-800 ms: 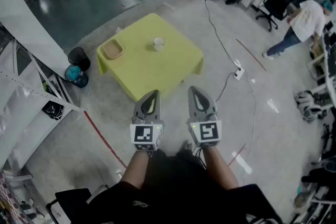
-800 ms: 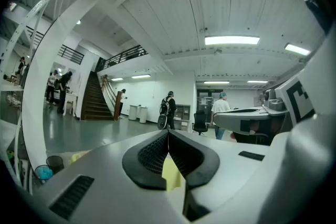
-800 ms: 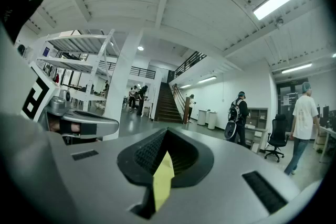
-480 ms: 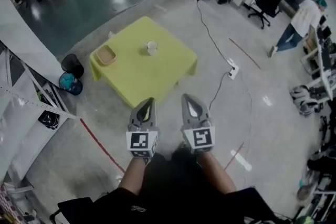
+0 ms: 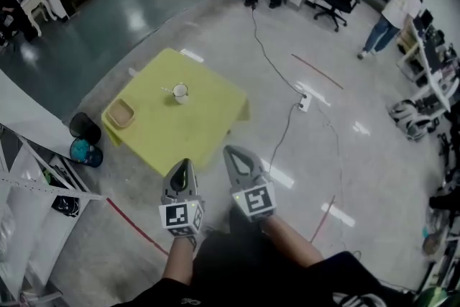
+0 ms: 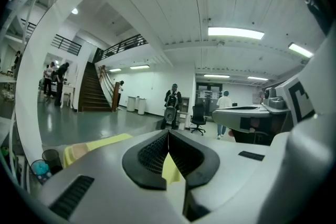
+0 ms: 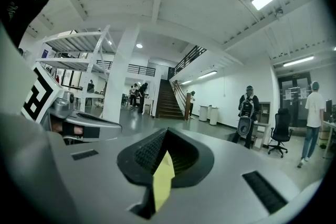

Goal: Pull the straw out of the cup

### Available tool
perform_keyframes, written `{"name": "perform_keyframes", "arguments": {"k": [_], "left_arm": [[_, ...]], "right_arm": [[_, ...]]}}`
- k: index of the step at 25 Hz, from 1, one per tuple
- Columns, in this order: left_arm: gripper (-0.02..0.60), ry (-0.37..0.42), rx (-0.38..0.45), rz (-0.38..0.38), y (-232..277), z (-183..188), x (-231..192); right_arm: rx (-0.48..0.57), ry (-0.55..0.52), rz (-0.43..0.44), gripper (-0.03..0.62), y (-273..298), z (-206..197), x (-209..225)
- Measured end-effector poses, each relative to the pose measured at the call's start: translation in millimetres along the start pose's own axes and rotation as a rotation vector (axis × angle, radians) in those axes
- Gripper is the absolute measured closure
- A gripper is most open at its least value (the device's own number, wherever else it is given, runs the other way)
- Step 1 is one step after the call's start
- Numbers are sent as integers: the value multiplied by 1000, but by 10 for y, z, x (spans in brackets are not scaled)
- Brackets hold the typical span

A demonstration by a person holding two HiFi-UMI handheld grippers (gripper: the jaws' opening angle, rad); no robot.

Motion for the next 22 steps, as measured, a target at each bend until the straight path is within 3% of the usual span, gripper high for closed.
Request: {"name": "perform_keyframes", "arguments": {"k": [5,12,22], "left_arm": [[538,18,-13,36,464,96,72],[538,28,-76,59,1090,22,198],[537,13,-162,165,1398,-140,148]], "right_arm": [[34,32,37,577,204,26,450],[-32,103,88,577,525,-323,1072],[-72,140,189,577,855,-553,1474]]}}
Point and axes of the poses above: the fingertips, and each gripper's own axes: y forward along the fingers, x to its right, z out of its top, the point moved 8 cm from there along -y, backward along the fingers, and after that the axes turned 1 degree about x, right-handed, at the moved point
